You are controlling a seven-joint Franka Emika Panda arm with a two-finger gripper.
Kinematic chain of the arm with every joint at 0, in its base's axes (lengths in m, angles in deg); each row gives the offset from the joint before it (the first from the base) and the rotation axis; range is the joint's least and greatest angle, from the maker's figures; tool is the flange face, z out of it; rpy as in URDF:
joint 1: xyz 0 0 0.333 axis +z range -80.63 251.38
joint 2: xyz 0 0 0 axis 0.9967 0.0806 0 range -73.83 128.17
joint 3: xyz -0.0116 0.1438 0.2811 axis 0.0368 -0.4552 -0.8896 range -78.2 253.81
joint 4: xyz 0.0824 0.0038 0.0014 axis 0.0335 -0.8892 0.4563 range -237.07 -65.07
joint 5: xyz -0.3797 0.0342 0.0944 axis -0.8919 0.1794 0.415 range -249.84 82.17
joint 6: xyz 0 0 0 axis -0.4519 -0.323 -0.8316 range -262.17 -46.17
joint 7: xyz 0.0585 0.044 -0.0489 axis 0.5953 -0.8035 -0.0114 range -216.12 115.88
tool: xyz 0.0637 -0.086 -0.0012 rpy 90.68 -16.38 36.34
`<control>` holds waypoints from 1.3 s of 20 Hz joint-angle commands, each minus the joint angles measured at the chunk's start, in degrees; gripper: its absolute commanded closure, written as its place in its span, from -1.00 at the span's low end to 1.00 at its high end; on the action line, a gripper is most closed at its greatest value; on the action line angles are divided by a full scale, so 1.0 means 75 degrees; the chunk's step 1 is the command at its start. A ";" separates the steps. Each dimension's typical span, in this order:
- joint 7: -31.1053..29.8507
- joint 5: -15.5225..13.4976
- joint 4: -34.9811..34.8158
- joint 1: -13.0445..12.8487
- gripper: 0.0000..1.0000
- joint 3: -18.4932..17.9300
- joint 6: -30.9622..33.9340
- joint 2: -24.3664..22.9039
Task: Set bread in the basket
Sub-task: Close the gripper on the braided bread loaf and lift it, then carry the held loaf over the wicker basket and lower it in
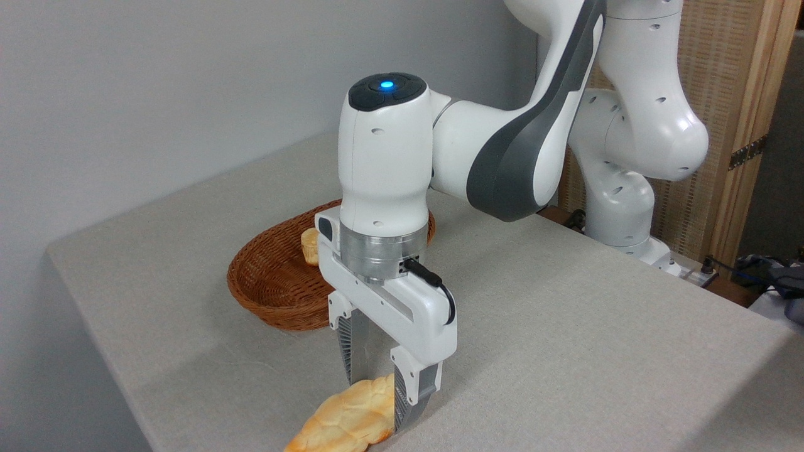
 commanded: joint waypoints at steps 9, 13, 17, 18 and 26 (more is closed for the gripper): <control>0.0143 -0.0102 0.0023 -0.0123 0.23 -0.0011 -0.0284 0.0102; 0.0132 -0.0102 0.0023 -0.0123 0.20 -0.0011 -0.0284 0.0102; 0.0120 -0.0113 0.0023 -0.0135 0.19 -0.0011 -0.0284 0.0079; 0.0120 -0.0160 0.0047 -0.0135 0.19 -0.0011 -0.0284 0.0032; -0.0148 -0.1027 0.0058 -0.0240 0.11 0.0234 -0.0144 -0.0705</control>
